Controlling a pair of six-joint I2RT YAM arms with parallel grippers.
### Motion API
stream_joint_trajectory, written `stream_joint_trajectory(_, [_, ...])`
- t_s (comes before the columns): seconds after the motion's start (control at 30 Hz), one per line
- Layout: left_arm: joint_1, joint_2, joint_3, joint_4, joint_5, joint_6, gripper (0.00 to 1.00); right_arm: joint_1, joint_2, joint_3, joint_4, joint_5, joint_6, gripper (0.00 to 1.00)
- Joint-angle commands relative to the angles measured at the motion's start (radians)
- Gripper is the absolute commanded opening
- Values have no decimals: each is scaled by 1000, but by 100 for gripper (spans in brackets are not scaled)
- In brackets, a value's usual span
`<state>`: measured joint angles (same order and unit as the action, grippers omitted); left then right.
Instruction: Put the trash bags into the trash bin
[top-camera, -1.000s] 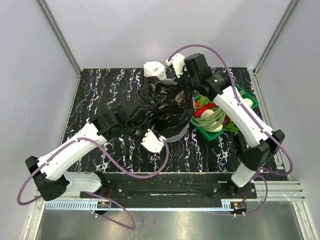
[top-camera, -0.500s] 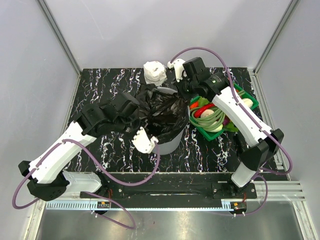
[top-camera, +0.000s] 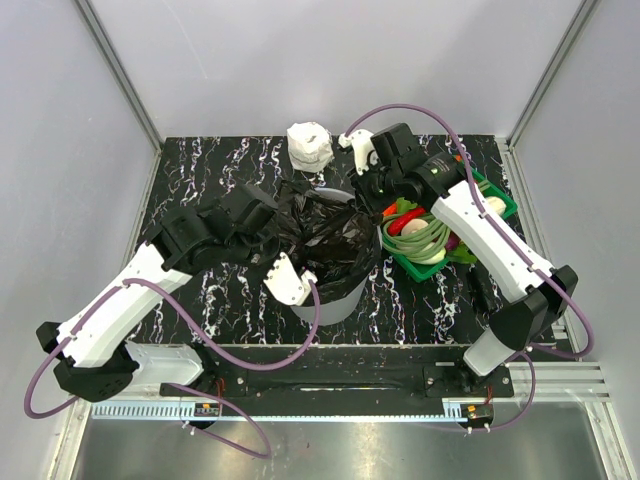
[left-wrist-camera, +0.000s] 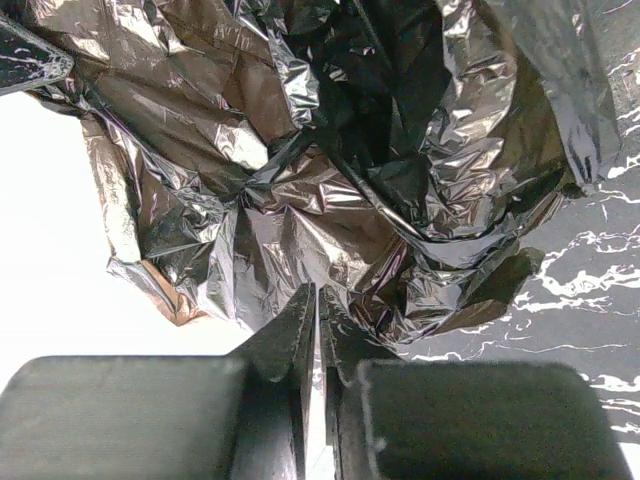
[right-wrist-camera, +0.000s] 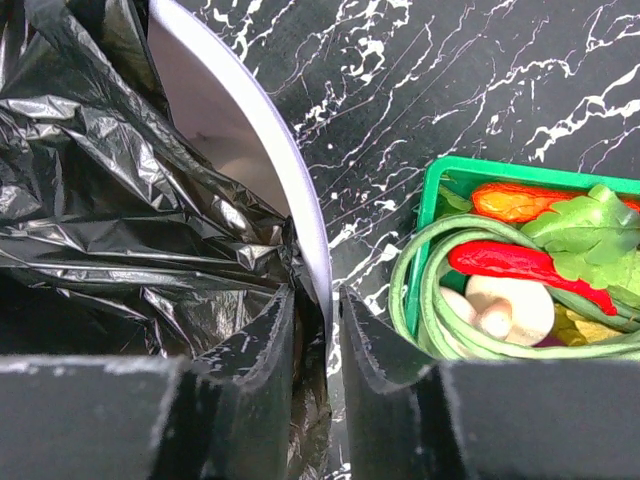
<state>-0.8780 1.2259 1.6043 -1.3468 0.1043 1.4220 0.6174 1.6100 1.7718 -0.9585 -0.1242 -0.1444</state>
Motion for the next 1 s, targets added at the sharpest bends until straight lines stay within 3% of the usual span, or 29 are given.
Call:
stream_joint_trajectory(0.0, [1, -23, 13, -98, 26, -11, 9, 5, -25, 41, -3, -23, -29, 31])
stream_joint_trajectory(0.23, [1, -31, -17, -89, 15, -21, 10, 5, 4, 103, -17, -17, -49, 30])
stream_joint_trajectory(0.5, [1, -36, -29, -80, -2, -28, 10, 5, 19, 160, -43, -18, -61, 10])
stream_joint_trajectory(0.63, [1, -37, -30, -77, -2, -31, 11, 5, 27, 153, -54, -41, -67, 27])
stream_joint_trajectory(0.7, [-1, -39, -35, -75, -3, -31, 11, 5, 25, 150, -54, -48, -72, 31])
stream_joint_trajectory(0.97, [1, -39, -49, -68, -3, -35, 11, 7, 42, 133, -51, -34, -89, 33])
